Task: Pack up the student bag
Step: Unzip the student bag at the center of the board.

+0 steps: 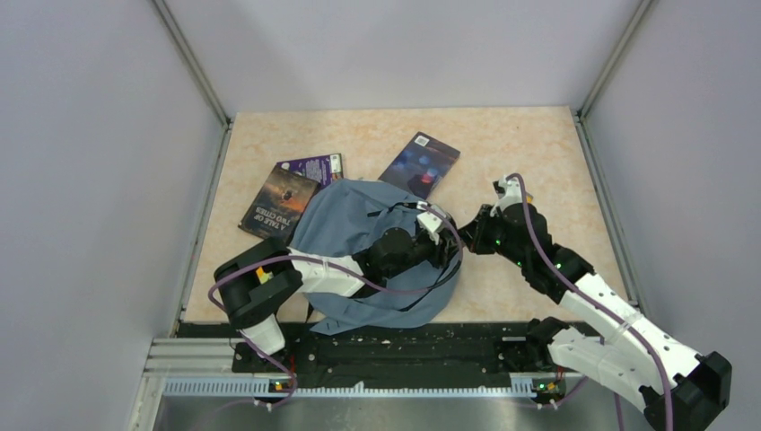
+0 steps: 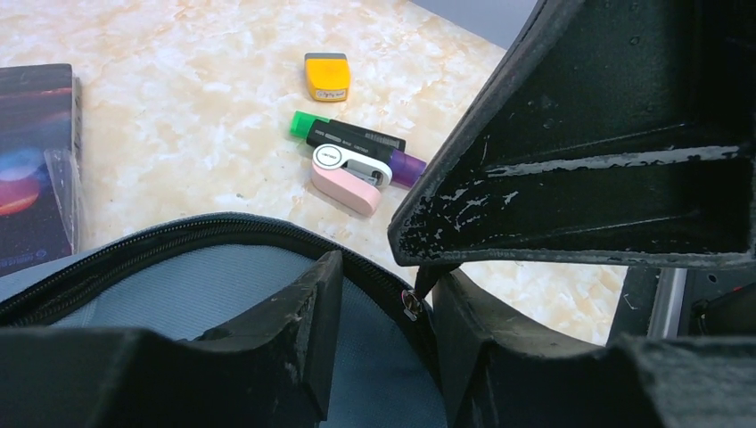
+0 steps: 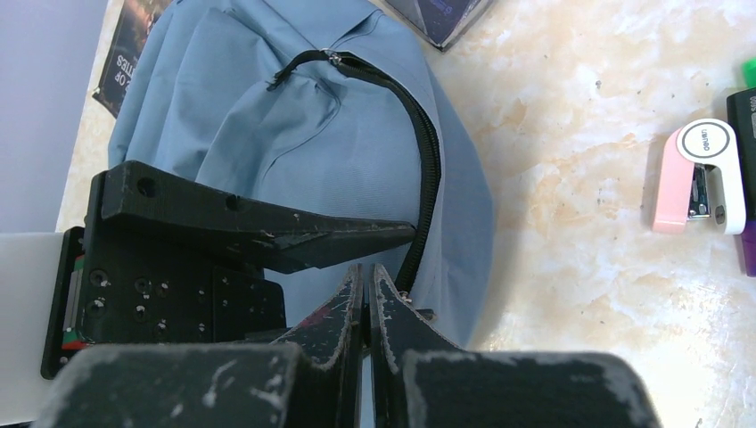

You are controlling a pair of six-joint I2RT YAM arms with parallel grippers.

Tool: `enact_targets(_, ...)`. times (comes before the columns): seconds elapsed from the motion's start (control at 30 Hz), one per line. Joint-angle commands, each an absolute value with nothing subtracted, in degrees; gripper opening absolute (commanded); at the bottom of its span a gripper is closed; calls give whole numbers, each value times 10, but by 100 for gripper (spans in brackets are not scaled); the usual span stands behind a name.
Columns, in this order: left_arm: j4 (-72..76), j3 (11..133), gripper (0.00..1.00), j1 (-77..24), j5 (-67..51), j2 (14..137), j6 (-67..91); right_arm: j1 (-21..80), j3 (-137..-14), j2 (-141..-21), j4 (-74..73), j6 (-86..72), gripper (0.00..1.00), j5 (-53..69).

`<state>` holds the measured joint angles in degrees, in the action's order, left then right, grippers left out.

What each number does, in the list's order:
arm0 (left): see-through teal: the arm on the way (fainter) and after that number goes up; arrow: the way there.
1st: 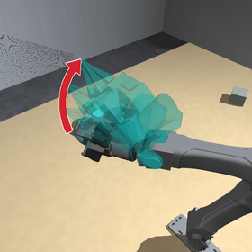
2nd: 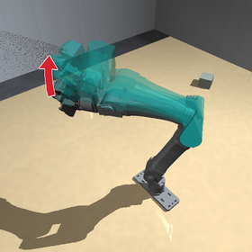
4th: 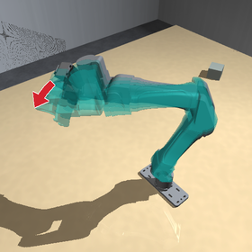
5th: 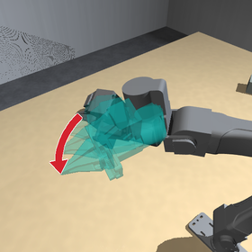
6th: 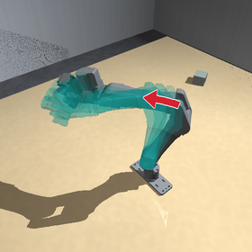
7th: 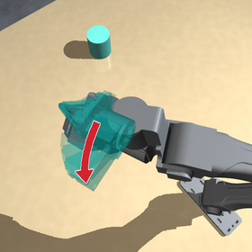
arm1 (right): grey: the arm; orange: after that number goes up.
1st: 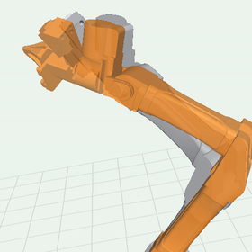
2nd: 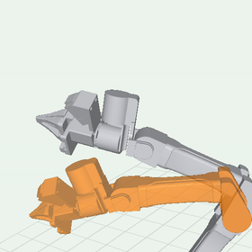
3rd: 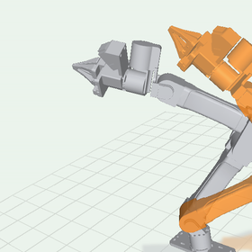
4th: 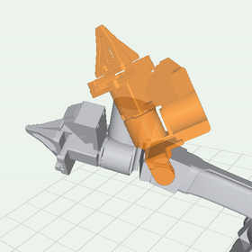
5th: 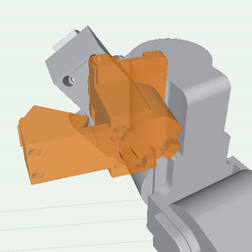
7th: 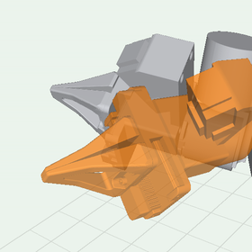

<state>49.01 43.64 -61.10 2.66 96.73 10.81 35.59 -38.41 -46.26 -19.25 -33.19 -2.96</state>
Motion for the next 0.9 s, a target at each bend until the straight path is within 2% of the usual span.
enact_targets(0.0, 551, 458, 46, -613, 32, 972, 117, 361, -414, -463, -159, -340, 0, -24)
enact_targets(0.2, 563, 459, 53, -615, 30, 976, 120, 361, -414, -466, -161, -343, 0, -28)
enact_targets(0.33, 570, 458, 55, -618, 44, 978, 117, 361, -415, -467, -166, -343, 0, -31)
enact_targets(0.43, 582, 456, 46, -620, 64, 980, 114, 361, -416, -470, -168, -344, 0, -32)
enact_targets(0.47, 585, 456, 40, -620, 68, 980, 112, 361, -416, -470, -170, -343, 0, -33)
enact_targets(0.5, 585, 455, 29, -621, 70, 980, 110, 361, -417, -471, -172, -343, 0, -35)
enact_targets(0.53, 585, 455, 23, -622, 72, 980, 109, 361, -419, -470, -176, -344, 0, -38)
enact_targets(0.73, 585, 442, 0, -621, 82, 976, 107, 361, -437, -468, -201, -337, 27, -81)
enact_targets(0.87, 585, 439, 0, -622, 81, 977, 114, 361, -460, -467, -240, -326, 51, -134)
